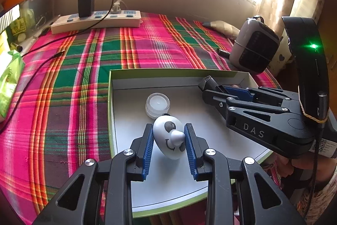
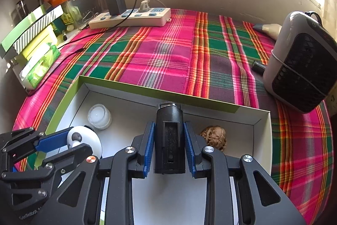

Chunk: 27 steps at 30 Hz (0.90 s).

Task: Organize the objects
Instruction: 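Carry the black device with the right tool while the left carries the panda toy into the box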

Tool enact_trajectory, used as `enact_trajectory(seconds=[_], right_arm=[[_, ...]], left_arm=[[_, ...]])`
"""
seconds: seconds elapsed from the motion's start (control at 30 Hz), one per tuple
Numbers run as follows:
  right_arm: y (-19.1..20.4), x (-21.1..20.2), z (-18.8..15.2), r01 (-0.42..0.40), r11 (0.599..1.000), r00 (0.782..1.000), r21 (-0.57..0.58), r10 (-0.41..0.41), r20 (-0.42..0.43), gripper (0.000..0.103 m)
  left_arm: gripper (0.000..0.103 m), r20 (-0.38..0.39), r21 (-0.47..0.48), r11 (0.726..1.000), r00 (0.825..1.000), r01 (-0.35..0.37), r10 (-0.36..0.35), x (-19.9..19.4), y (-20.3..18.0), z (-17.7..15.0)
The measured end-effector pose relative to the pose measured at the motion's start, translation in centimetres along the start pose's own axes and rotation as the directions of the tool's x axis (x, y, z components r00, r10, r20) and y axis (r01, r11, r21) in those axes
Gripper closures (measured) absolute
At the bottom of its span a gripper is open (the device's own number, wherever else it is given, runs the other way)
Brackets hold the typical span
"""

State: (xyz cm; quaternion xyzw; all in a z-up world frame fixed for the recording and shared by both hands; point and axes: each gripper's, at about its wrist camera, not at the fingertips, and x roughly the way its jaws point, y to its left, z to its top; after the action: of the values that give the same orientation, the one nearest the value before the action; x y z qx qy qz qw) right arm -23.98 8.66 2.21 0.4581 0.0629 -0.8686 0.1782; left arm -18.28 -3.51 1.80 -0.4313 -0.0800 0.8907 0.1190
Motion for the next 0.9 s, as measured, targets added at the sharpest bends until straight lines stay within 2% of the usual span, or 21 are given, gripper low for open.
enact_trajectory(seconds=[0.9], right_arm=[[-0.01, 0.63, -0.07, 0.004, 1.0, 1.0, -0.003, -0.004, -0.004, 0.074]], left_arm=[[0.075, 0.002, 0.018, 0.999, 1.0, -0.029, 0.029, 0.12, -0.02, 0.06]])
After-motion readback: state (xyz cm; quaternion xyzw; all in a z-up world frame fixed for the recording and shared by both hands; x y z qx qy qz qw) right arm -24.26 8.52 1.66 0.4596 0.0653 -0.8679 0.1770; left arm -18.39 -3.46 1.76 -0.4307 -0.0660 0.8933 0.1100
